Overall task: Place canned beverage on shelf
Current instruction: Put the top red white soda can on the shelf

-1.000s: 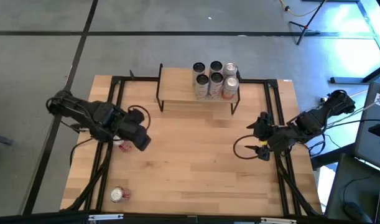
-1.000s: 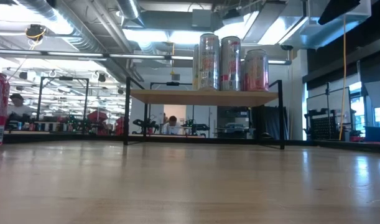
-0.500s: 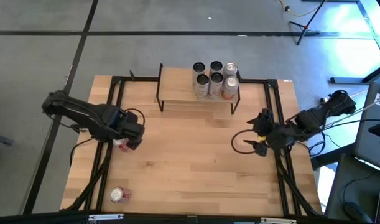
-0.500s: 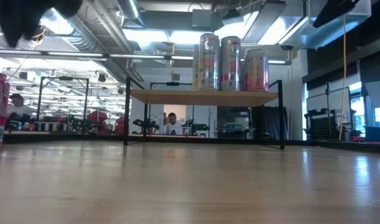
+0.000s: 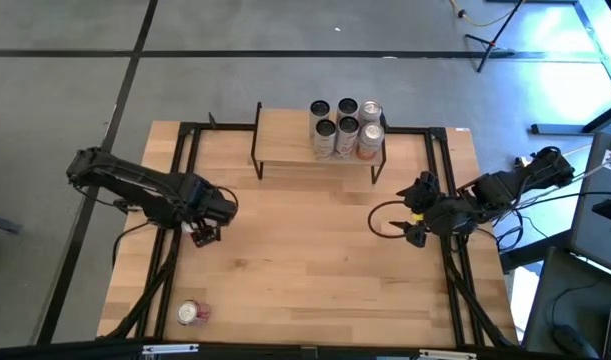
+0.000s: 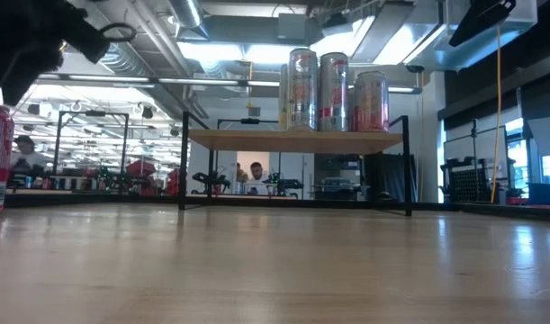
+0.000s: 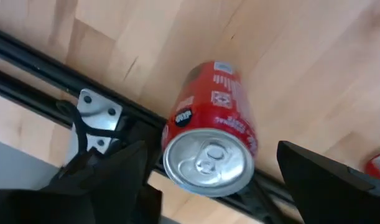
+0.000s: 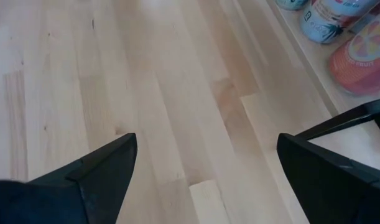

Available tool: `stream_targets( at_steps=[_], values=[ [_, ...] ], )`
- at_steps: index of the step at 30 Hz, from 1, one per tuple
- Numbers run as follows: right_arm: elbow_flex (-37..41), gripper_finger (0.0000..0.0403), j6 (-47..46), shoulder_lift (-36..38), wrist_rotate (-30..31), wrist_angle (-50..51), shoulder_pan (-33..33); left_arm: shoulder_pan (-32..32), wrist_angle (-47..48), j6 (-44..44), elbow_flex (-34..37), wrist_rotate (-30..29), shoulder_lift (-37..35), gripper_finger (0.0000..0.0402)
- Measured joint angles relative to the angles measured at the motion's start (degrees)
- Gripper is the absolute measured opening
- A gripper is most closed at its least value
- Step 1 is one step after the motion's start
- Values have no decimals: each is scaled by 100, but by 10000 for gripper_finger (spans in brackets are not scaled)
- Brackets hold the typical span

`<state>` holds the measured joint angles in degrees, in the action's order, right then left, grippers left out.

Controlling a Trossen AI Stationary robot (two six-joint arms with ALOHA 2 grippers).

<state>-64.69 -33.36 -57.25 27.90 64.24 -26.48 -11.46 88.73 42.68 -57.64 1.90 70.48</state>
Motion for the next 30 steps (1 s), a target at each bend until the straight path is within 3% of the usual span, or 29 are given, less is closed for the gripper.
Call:
stream_targets(
  at_steps=[12,19,30],
  values=[
    [0,374,0,0,4,-163,-2,-35,-549,-745,893,361,2,347],
    [0,374,-79,0,9,-161,-2,-37,-527,-893,981,477,-4,277],
    [0,374,31,0,11,-159,-7,316,-672,920,639,1446,2,265]
  ],
)
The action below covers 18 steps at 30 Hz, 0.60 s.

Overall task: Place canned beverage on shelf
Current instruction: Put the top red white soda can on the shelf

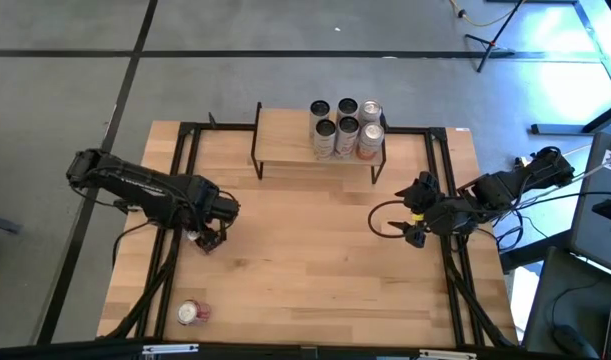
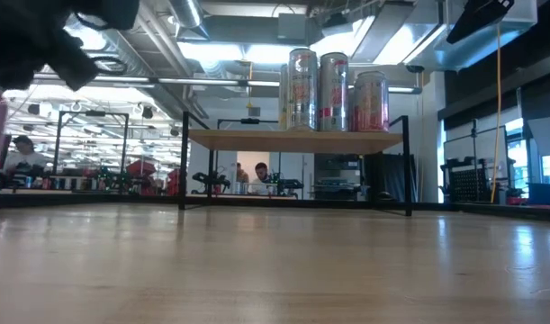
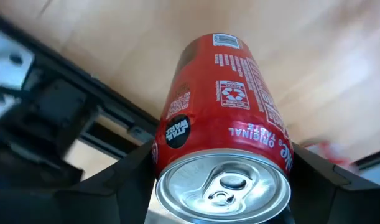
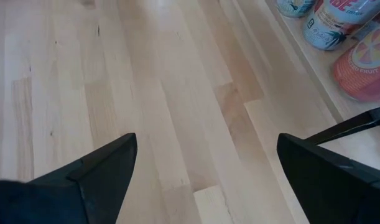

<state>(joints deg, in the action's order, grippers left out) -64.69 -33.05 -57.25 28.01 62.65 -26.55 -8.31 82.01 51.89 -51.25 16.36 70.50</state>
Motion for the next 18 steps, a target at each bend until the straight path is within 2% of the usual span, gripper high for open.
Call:
stream_targets(
  at_steps=[4,10,14,18],
  values=[
    [0,374,17,0,0,0,-4,161,4,1095,-392,-115,0,265],
    [0,374,34,0,0,30,-4,242,-170,2830,-909,-821,0,266],
    [0,374,36,0,0,31,-4,242,-225,3429,-896,-877,177,267],
    [0,374,61,0,0,48,-4,237,-487,3602,-878,-771,635,268]
  ],
)
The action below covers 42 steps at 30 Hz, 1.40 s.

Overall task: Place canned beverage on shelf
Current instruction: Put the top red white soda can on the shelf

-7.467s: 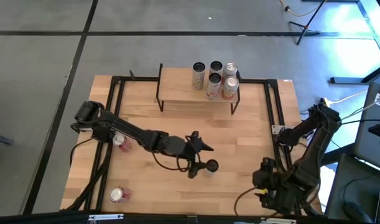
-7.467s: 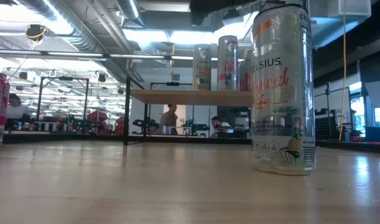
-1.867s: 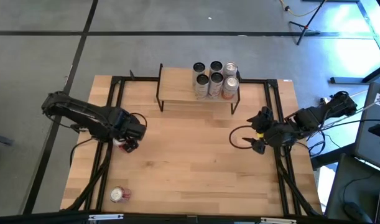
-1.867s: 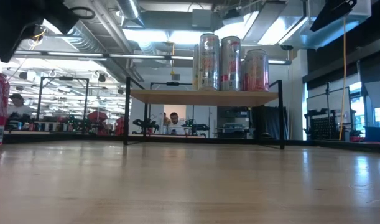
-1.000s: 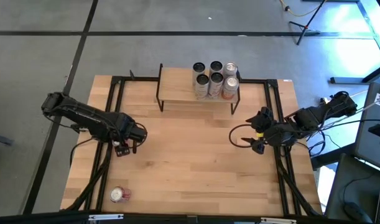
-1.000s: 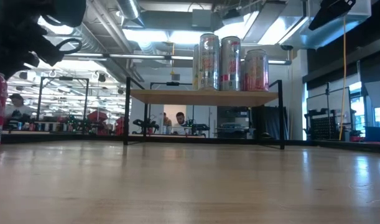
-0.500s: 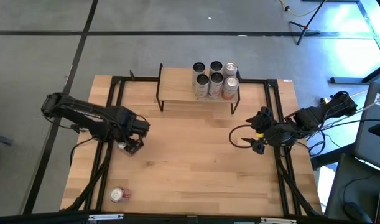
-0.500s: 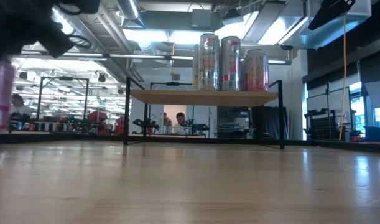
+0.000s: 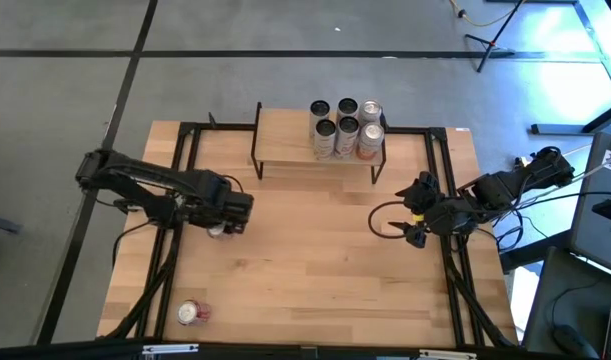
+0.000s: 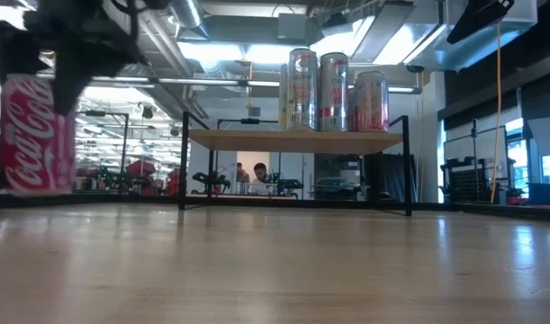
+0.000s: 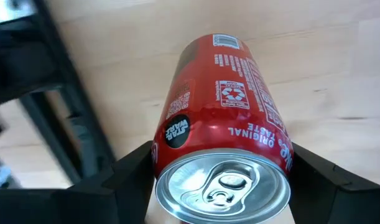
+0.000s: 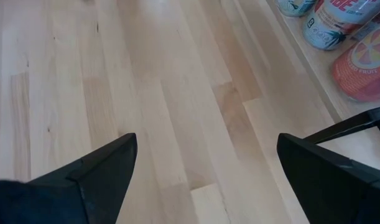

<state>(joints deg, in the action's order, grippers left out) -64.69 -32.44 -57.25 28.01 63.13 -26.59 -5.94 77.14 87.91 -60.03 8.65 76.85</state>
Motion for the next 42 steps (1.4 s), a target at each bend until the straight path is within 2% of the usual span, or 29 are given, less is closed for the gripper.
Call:
stream_targets(
  at_steps=[7,13,23,28,31,37,42],
  values=[
    [2,374,108,0,-85,0,0,-51,-708,-19,-25,-136,651,270],
    [2,374,141,2,-106,-1,-1,20,-758,-132,-26,-183,869,273],
    [2,374,594,2,-198,0,0,13,-739,-235,24,-291,500,343],
    [2,374,744,2,-283,2,0,5,-675,-1286,22,-214,137,353],
    [2,374,744,2,-319,-1,-1,-51,-526,-2108,17,-396,-100,352],
    [2,374,630,2,-372,-5,-1,-57,-627,-2992,13,-985,-235,351],
    [2,374,424,2,-687,-21,-2,-59,-647,-4213,11,-995,-216,351]
  ],
)
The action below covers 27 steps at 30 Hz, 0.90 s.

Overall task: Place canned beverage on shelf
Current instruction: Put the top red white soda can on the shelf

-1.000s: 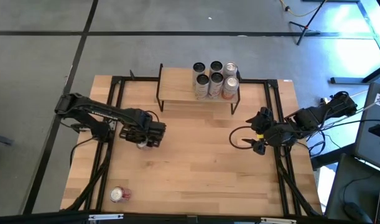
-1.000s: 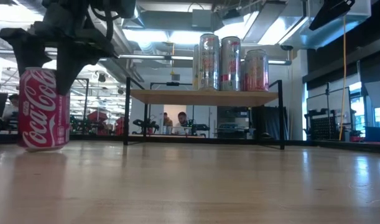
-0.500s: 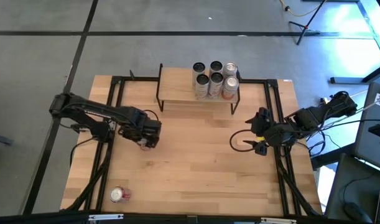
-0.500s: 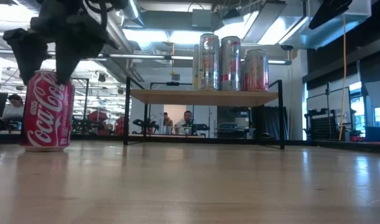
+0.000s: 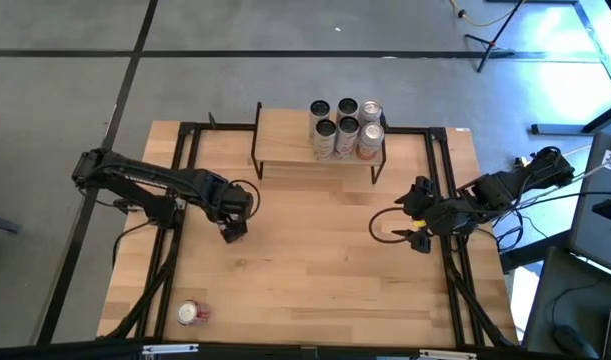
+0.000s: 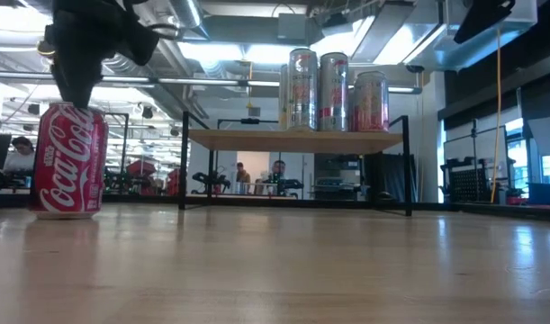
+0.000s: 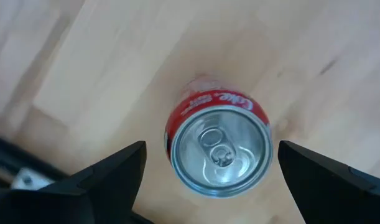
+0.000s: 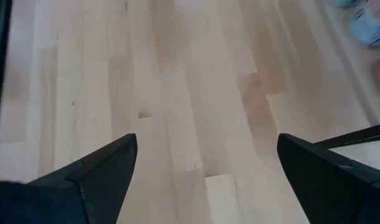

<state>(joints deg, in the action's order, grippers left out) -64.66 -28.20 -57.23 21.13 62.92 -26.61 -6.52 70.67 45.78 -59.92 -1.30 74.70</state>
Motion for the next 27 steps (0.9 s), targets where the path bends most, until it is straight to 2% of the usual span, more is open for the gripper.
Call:
stream_targets(
  at_steps=[3,7,18,27],
  values=[
    [0,374,-132,0,-40,1,0,2,-76,-649,0,-23,0,351],
    [0,374,-293,0,-35,2,0,2,-184,-1091,37,-70,-2,351],
    [0,374,-521,0,-16,-104,0,2,-753,-1363,765,-15,-2,348],
    [0,374,-521,-2,219,-629,0,0,-744,-1575,817,-41,-6,296]
  ],
)
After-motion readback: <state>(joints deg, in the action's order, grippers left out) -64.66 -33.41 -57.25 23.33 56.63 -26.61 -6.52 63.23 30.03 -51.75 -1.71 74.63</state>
